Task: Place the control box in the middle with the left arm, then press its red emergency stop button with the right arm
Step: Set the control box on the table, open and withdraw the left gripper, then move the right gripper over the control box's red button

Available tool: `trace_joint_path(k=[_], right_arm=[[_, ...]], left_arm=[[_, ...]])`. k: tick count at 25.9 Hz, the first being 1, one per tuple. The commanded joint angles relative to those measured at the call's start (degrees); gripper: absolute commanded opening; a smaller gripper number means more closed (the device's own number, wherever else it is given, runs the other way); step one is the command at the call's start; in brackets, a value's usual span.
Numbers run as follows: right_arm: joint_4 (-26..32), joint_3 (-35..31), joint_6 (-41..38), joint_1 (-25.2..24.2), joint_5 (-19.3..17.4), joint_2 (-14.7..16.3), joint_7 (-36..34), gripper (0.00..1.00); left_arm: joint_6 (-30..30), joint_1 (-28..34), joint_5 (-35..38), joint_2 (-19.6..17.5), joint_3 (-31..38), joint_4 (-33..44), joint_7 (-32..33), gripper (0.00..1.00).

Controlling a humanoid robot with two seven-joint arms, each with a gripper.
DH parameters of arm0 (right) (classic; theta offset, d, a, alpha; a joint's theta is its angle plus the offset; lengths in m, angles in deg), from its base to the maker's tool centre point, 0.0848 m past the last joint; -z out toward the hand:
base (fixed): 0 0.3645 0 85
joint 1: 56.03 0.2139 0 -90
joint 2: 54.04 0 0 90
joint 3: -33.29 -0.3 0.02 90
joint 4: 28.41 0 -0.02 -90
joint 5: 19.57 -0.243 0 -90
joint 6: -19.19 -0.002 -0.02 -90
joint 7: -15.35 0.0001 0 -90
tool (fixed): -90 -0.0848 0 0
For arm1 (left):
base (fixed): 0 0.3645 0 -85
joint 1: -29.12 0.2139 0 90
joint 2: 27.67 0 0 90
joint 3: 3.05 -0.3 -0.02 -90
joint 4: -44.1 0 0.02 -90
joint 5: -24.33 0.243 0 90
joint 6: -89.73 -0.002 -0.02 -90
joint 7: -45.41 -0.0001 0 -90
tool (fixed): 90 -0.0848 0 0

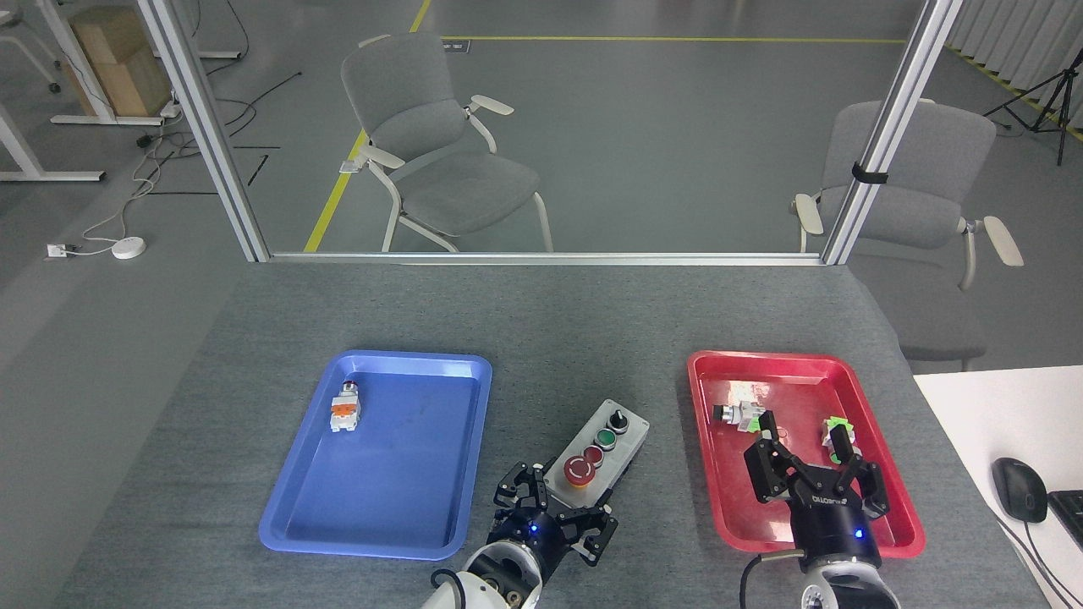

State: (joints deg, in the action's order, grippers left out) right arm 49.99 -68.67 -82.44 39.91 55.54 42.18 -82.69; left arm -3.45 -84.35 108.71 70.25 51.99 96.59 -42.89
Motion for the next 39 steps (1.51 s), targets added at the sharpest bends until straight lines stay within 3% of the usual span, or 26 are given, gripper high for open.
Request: trace_joint_path(k=[1,5,8,12,13,16,19,22,25,29,34,39], right_arm=[[-0.26,0.00,-0.05,-0.13,-0.05,0.81,-0.30,1.00],[-0.26,0.00,-0.14,-0.13,-0.05,0.99,-0.30,1.00],[-0.35,0.09,-0.23,-0.13,-0.58,1.43,-0.13,1.00],[-0.61,0.09,-0.41,0.13,-0.75,1.95,0.05,0.99],[-0.70,0.09,-0.32,0.22,-0.75,1.95,0.05,0.95],[-1.40,0.18,-0.05,0.83,-0.75,2.74,0.05,0.58],[-4.21,0.70,0.03,2.85,-1.28,4.15,-0.13,0.40],[-4.74,1.05,0.03,4.52,-1.54,4.33,0.05,0.00],[-5.62,4.22,0.03,7.77,-1.54,4.33,0.05,0.00],[-7.20,13.53,1.70,12.08,-1.54,3.89,0.05,0.00],[-12.12,28.30,2.58,15.16,-1.54,3.36,2.07,0.00],[-14.14,33.93,2.41,15.07,-1.45,2.22,2.25,0.00]], left_arm=[[-0.41,0.00,-0.09,-0.01,-0.02,0.41,-0.20,0.95],[-0.33,1.32,0.00,-0.27,0.07,3.32,-0.03,0.98],[0.38,6.24,0.09,-1.85,0.07,11.75,0.41,0.98],[0.46,14.59,0.00,-10.64,0.07,26.08,0.59,0.98],[0.46,17.14,0.00,-12.40,0.16,29.24,0.59,0.98],[0.46,22.59,0.00,-16.00,0.68,36.01,0.50,0.98],[-0.06,24.79,-0.09,-18.29,4.11,38.65,-0.47,0.99],[0.38,25.05,-0.35,-18.11,12.72,39.09,-0.47,0.99],[0.46,23.91,-2.81,-17.85,21.07,39.09,-0.47,0.99],[0.46,20.22,-11.16,-18.11,27.14,38.82,-0.38,0.99],[0.38,18.29,-19.51,-18.03,30.48,38.65,-0.38,0.99],[0.38,16.79,-19.51,-18.20,30.83,35.40,-0.56,0.99]])
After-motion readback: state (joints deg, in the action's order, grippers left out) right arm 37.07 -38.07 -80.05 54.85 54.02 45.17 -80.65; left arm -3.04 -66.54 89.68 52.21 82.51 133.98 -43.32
